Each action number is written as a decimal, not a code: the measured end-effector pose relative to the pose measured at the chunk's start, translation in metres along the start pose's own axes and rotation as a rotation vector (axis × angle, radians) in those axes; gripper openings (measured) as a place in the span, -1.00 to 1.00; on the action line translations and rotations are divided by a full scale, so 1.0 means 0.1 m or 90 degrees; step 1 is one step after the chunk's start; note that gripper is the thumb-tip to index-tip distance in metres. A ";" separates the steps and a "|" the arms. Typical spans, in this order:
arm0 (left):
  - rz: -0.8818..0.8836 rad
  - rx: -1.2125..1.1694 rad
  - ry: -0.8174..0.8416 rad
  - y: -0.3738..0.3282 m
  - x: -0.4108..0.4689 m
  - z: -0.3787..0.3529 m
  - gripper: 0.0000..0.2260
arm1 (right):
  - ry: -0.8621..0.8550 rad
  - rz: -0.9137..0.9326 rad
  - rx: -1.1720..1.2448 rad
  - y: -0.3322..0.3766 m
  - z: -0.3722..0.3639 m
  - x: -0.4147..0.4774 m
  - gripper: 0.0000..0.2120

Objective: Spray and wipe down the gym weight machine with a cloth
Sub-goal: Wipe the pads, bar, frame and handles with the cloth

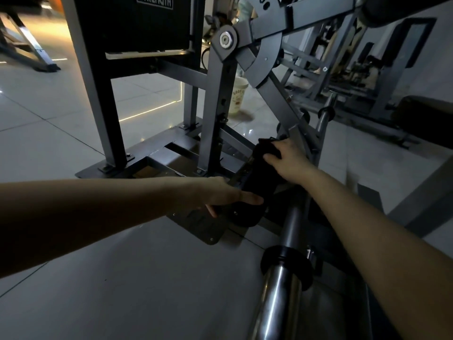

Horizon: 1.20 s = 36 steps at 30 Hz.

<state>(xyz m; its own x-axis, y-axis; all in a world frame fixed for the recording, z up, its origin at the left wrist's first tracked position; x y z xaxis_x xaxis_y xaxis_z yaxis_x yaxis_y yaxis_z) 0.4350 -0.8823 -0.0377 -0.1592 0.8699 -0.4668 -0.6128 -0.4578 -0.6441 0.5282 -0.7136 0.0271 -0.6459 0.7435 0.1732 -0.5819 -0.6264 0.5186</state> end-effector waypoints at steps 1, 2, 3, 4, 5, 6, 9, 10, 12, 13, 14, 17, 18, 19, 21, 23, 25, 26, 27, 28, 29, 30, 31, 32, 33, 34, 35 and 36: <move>0.011 -0.003 0.035 0.03 -0.01 0.00 -0.42 | -0.021 -0.032 -0.001 -0.06 0.02 0.10 -0.67; 0.021 -0.013 0.066 0.08 -0.01 0.01 -0.31 | -0.051 -0.051 -0.012 -0.09 0.04 0.16 -0.69; 0.027 -0.046 0.097 0.15 -0.01 0.02 -0.26 | -0.081 -0.059 -0.027 -0.09 0.05 0.16 -0.71; 0.031 -0.095 0.133 0.22 -0.01 0.01 -0.25 | -0.100 -0.056 -0.044 -0.05 0.04 0.13 -0.72; 0.032 -0.137 0.163 0.29 0.00 0.00 -0.26 | -0.101 -0.050 -0.048 0.01 0.03 0.08 -0.72; 0.029 -0.168 0.194 0.32 0.02 -0.03 -0.28 | -0.095 -0.034 -0.037 0.09 0.04 0.00 -0.71; -0.013 -0.197 0.216 0.25 0.03 -0.10 -0.46 | -0.022 0.038 0.028 0.43 0.00 -0.34 -0.73; -0.015 -0.196 0.198 0.24 0.05 -0.10 -0.53 | 0.015 0.062 0.055 0.57 -0.05 -0.48 -0.75; -0.015 -0.161 0.141 0.22 0.09 -0.09 -0.62 | 0.081 0.093 0.104 0.77 -0.14 -0.74 -0.82; -0.019 -0.125 0.102 0.20 0.10 -0.06 -0.64 | 0.093 0.098 0.121 0.82 -0.16 -0.82 -0.83; -0.026 -0.093 0.065 0.18 0.14 -0.03 -0.64 | 0.097 0.093 0.141 0.83 -0.14 -0.87 -0.82; -0.043 -0.038 -0.030 0.05 0.12 0.01 -0.75 | 0.093 0.080 0.192 0.70 -0.09 -0.89 -0.78; -0.048 -0.032 -0.054 0.02 0.10 0.03 -0.75 | 0.075 0.091 0.174 0.65 -0.07 -0.85 -0.79; -0.055 -0.033 -0.063 0.00 0.07 0.04 -0.74 | 0.042 0.103 0.144 0.59 -0.04 -0.79 -0.77; -0.061 -0.024 -0.067 -0.03 0.02 0.04 -0.70 | -0.027 0.102 0.072 0.40 0.02 -0.57 -0.72; -0.049 0.012 -0.058 -0.03 0.00 0.04 -0.62 | -0.087 0.055 -0.016 0.14 0.10 -0.27 -0.70; -0.019 0.036 -0.036 0.01 0.00 0.06 -0.48 | -0.114 -0.011 -0.057 -0.09 0.15 -0.03 -0.71; -0.008 0.030 -0.011 0.04 0.01 0.06 -0.43 | -0.123 -0.028 -0.061 -0.15 0.15 0.03 -0.73; -0.003 0.003 0.027 0.09 0.01 0.04 -0.40 | -0.132 -0.034 -0.071 -0.17 0.15 0.06 -0.75; 0.000 -0.042 0.074 0.15 0.00 0.03 -0.36 | -0.137 -0.034 -0.093 -0.12 0.15 0.04 -0.75; 0.002 -0.096 0.124 0.20 0.00 0.01 -0.34 | -0.138 -0.028 -0.112 -0.06 0.14 -0.01 -0.74; -0.002 -0.142 0.167 0.25 0.02 -0.01 -0.34 | -0.133 -0.008 -0.110 0.05 0.13 -0.08 -0.73; -0.009 -0.174 0.196 0.28 0.03 -0.03 -0.36 | -0.119 0.025 -0.092 0.19 0.12 -0.18 -0.72; -0.020 -0.190 0.212 0.29 0.05 -0.05 -0.38 | -0.091 0.051 -0.056 0.33 0.08 -0.30 -0.73; -0.030 -0.195 0.215 0.28 0.07 -0.06 -0.40 | -0.057 0.075 -0.012 0.46 0.03 -0.42 -0.74; -0.038 -0.189 0.206 0.26 0.08 -0.07 -0.40 | -0.016 0.089 0.037 0.57 -0.04 -0.55 -0.75; -0.040 -0.173 0.189 0.26 0.08 -0.06 -0.39 | 0.019 0.099 0.086 0.68 -0.10 -0.66 -0.79; -0.044 -0.156 0.165 0.22 0.09 -0.05 -0.41 | 0.045 0.104 0.117 0.74 -0.14 -0.76 -0.84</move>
<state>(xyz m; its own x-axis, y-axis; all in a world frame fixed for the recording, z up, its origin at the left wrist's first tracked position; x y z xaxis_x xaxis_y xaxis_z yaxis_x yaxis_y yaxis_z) 0.4238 -0.8856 -0.0594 0.0963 0.8396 -0.5346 -0.4065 -0.4571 -0.7911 0.5273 -0.8196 0.0408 -0.7610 0.6133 0.2117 -0.3714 -0.6793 0.6329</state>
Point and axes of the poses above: each hand's wrist, its own x-axis towards the middle knuckle, its own z-axis out of the back of the hand, y = z × x, the point moved 9 cm from there along x, towards the middle knuckle, and after that the axes turned 6 degrees about x, right-handed, at the moved point
